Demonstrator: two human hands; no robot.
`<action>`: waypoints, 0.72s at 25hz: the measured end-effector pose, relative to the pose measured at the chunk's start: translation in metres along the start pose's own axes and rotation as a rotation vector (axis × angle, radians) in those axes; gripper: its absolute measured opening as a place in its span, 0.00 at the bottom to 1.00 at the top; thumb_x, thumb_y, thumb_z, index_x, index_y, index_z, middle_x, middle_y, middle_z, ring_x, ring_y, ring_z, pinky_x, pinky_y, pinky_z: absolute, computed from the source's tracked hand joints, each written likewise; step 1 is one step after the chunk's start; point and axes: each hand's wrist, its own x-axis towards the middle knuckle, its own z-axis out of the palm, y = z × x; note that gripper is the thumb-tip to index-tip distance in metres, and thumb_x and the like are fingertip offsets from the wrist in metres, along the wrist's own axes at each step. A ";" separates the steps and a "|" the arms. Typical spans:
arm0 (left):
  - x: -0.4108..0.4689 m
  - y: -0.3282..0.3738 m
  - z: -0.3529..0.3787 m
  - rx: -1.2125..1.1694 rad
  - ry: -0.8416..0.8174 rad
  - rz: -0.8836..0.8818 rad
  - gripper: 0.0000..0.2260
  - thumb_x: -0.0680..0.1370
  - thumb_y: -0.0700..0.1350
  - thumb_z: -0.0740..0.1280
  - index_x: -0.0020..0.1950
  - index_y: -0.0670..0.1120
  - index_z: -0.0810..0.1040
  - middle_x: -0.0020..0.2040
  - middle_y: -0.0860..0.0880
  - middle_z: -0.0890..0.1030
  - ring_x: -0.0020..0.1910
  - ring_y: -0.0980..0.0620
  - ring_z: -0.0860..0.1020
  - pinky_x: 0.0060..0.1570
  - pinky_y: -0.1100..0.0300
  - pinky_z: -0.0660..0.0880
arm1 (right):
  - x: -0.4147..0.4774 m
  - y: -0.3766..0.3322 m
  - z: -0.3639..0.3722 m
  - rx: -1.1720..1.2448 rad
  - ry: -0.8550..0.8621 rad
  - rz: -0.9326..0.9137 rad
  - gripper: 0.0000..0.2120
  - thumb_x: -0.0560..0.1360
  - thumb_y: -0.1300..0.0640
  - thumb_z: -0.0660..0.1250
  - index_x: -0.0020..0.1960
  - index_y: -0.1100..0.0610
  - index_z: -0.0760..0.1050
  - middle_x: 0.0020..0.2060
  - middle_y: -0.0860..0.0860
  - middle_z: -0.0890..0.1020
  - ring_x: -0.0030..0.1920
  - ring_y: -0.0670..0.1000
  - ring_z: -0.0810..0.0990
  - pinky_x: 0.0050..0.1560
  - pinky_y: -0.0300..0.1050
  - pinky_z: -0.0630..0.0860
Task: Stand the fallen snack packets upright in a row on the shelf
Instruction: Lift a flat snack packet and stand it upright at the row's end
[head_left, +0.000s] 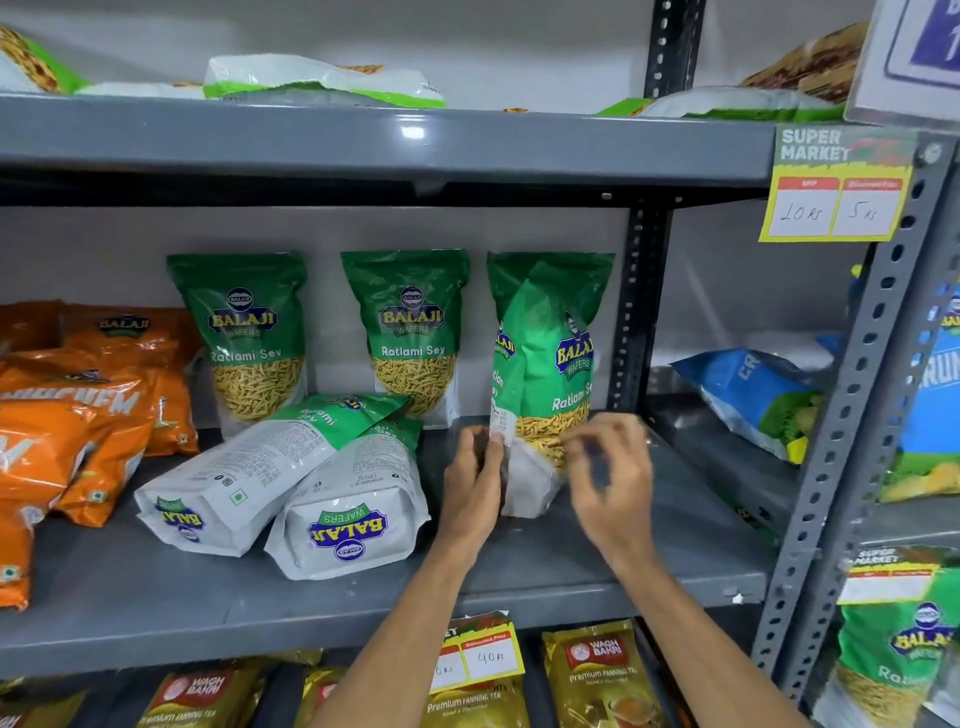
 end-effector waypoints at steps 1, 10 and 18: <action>0.001 -0.001 0.001 0.040 0.004 -0.003 0.11 0.83 0.52 0.58 0.57 0.47 0.75 0.42 0.50 0.81 0.46 0.45 0.79 0.49 0.53 0.74 | 0.005 0.004 -0.002 0.054 0.118 0.218 0.08 0.77 0.58 0.67 0.55 0.51 0.78 0.54 0.50 0.76 0.54 0.53 0.77 0.53 0.51 0.77; 0.011 -0.006 0.002 0.099 0.226 -0.041 0.11 0.82 0.49 0.61 0.59 0.44 0.76 0.50 0.48 0.81 0.54 0.44 0.80 0.50 0.57 0.71 | 0.013 0.030 0.006 0.262 -0.311 0.830 0.23 0.81 0.37 0.59 0.75 0.41 0.65 0.65 0.41 0.79 0.74 0.54 0.70 0.74 0.54 0.64; -0.003 0.001 -0.001 0.232 0.048 0.015 0.10 0.82 0.57 0.59 0.60 0.57 0.74 0.58 0.52 0.83 0.60 0.46 0.79 0.61 0.50 0.75 | 0.006 0.016 -0.004 0.153 -0.317 0.737 0.28 0.76 0.35 0.67 0.71 0.44 0.66 0.68 0.51 0.74 0.70 0.53 0.73 0.68 0.55 0.72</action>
